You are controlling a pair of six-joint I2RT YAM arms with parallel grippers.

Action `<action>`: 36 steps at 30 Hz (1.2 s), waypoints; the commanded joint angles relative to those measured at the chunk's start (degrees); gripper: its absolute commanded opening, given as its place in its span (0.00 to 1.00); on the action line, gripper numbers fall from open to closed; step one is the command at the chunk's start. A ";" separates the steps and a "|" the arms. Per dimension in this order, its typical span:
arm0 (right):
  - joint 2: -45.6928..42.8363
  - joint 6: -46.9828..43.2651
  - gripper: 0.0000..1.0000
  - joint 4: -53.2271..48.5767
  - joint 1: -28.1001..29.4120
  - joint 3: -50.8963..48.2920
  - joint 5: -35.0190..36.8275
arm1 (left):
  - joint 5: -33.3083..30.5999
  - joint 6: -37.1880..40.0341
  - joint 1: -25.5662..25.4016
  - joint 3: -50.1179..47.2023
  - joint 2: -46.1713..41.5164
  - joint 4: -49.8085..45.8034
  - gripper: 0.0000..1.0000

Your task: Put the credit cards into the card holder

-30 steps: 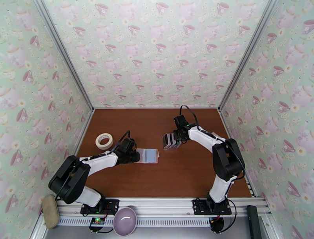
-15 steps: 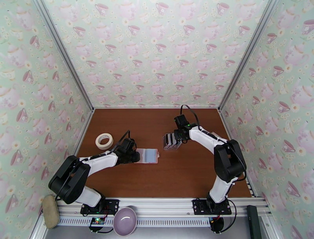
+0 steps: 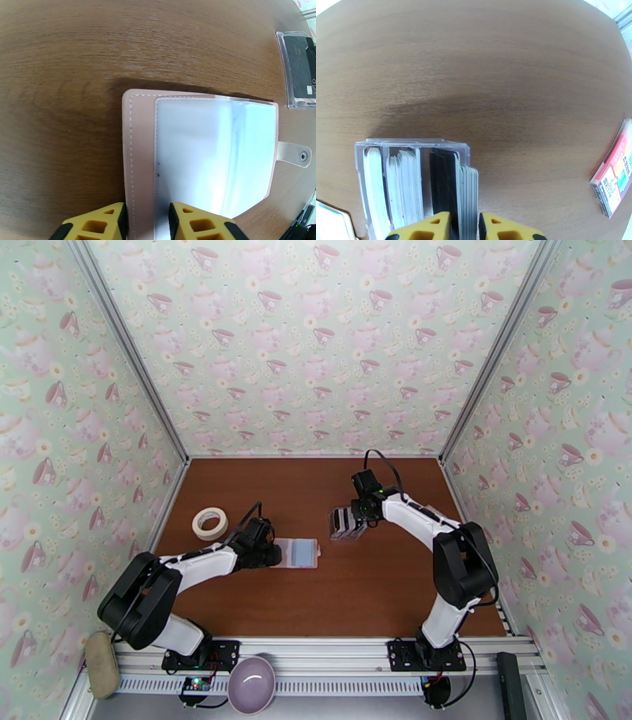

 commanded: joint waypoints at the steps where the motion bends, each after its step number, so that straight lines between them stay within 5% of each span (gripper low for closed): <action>1: -2.42 -0.17 0.29 -0.69 -0.30 0.27 0.20 | 0.63 -0.14 -0.01 0.79 -0.30 -1.01 0.35; 36: -4.22 -0.57 0.32 -2.16 0.95 -3.33 2.78 | 0.45 -0.32 -0.05 0.43 -0.93 -1.01 0.35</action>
